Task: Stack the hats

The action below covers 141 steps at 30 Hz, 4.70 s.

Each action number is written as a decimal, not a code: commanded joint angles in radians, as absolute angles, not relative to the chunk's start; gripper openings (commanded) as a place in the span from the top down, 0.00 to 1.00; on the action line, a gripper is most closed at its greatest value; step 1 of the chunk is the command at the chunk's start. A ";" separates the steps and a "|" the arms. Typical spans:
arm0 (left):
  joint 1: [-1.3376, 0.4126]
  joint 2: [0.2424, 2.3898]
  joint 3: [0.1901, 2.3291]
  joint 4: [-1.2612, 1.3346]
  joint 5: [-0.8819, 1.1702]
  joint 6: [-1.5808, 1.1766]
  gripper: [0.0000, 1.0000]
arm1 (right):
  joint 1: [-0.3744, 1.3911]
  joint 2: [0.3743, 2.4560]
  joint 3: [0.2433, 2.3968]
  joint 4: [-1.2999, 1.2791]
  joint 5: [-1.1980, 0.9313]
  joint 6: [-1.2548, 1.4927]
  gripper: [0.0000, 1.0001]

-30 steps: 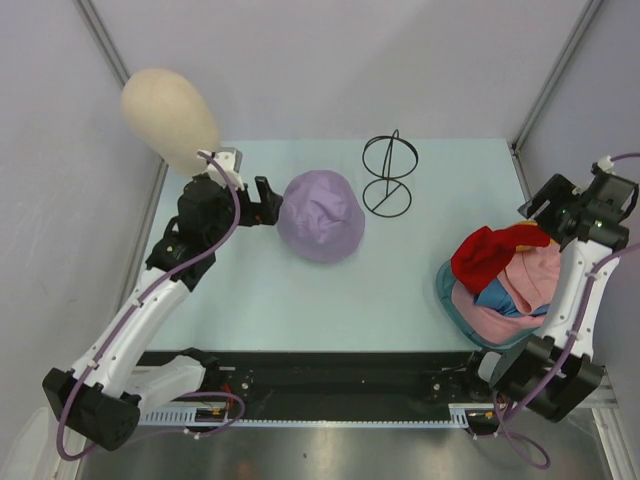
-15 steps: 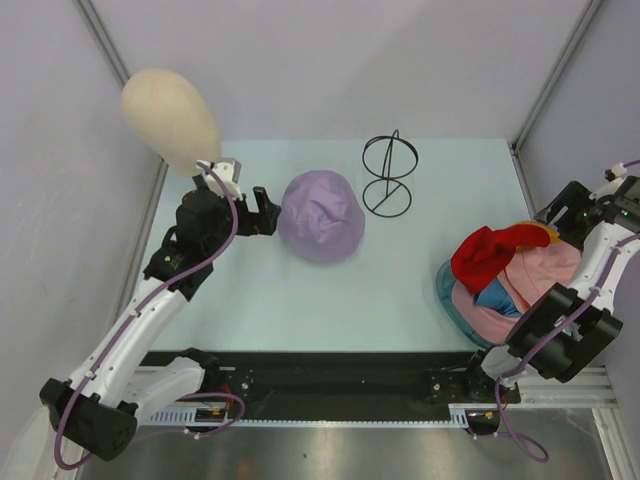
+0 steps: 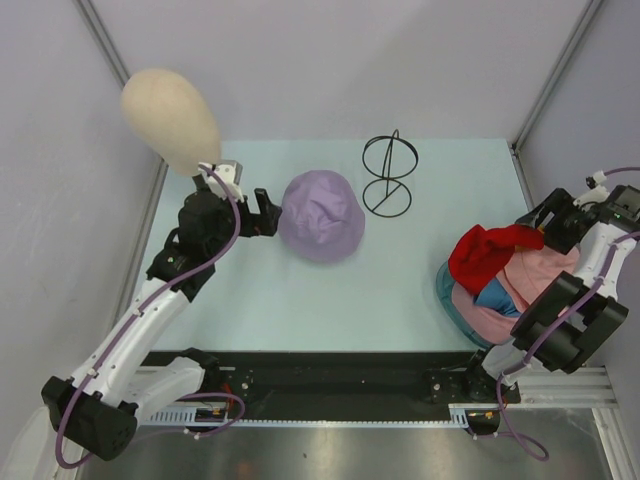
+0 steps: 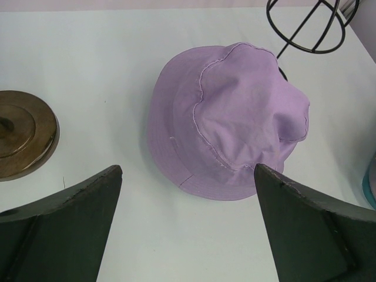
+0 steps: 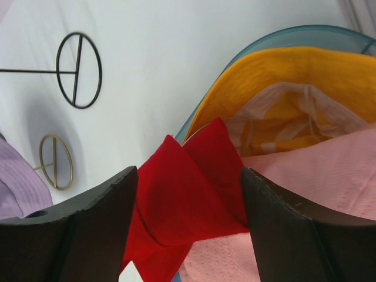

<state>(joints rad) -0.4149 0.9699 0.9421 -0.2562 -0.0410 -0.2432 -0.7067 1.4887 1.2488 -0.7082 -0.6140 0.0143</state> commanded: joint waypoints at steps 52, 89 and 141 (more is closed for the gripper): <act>-0.419 0.893 1.114 -0.437 -0.153 -0.275 0.00 | 0.123 1.884 2.128 -0.328 -0.594 0.451 1.00; -0.419 0.911 1.115 -0.437 -0.144 -0.275 0.00 | -0.038 1.922 1.611 0.163 -0.371 0.810 1.00; -0.419 0.905 1.092 -0.445 -0.126 -0.279 0.00 | 0.117 1.893 1.420 -0.110 0.196 0.825 0.87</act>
